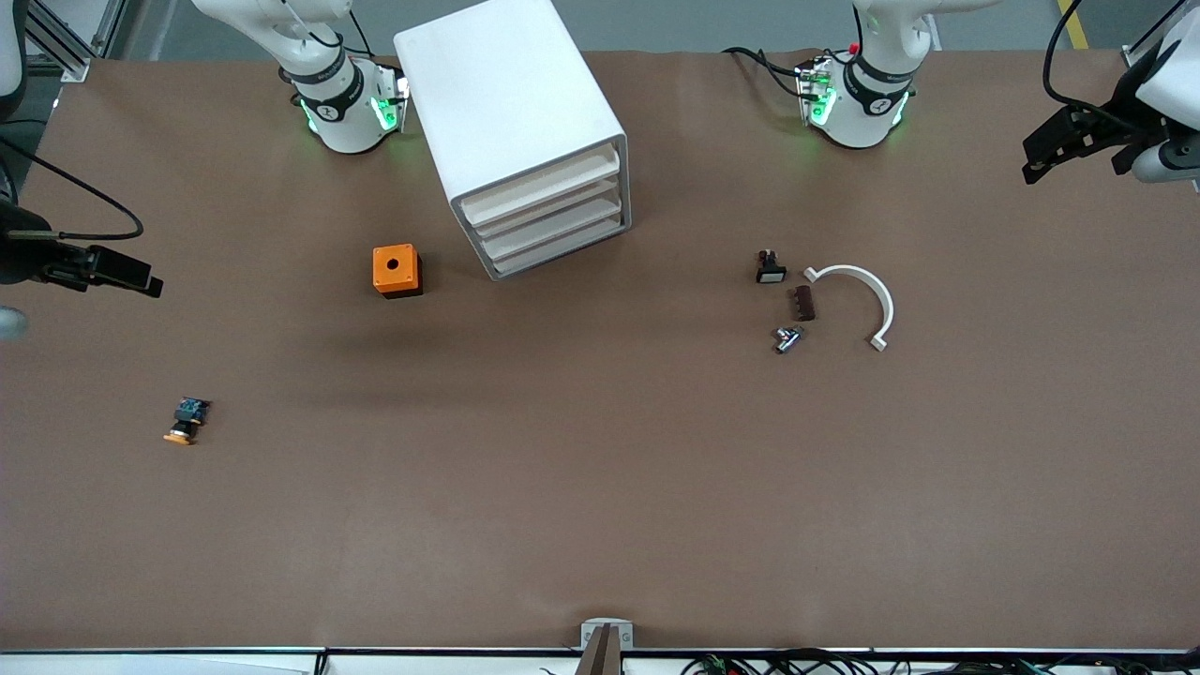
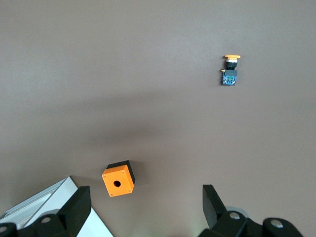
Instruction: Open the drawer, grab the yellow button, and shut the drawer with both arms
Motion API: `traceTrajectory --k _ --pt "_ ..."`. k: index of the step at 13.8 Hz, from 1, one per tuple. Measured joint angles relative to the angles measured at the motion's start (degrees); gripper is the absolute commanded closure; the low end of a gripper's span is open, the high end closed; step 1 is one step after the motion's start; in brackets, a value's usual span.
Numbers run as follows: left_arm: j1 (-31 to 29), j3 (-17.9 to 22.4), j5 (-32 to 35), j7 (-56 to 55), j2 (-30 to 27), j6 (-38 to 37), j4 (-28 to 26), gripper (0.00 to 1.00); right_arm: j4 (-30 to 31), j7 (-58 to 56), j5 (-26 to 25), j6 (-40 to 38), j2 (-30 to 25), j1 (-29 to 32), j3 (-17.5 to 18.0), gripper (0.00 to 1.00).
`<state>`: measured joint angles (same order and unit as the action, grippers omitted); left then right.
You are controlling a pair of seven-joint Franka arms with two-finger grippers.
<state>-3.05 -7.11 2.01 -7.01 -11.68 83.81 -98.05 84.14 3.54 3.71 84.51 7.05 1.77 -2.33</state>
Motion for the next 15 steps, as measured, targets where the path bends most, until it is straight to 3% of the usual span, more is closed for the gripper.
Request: traceTrajectory --k 6,15 --pt "0.01 0.00 0.00 0.01 -2.73 1.58 -2.78 0.00 -0.34 5.84 -0.15 -1.38 -5.26 -1.87 0.24 0.00" --pt "0.38 -0.13 -3.07 0.14 -0.44 6.76 -2.10 0.00 1.35 1.01 -0.28 -2.17 -5.52 -0.90 -0.81 0.00"
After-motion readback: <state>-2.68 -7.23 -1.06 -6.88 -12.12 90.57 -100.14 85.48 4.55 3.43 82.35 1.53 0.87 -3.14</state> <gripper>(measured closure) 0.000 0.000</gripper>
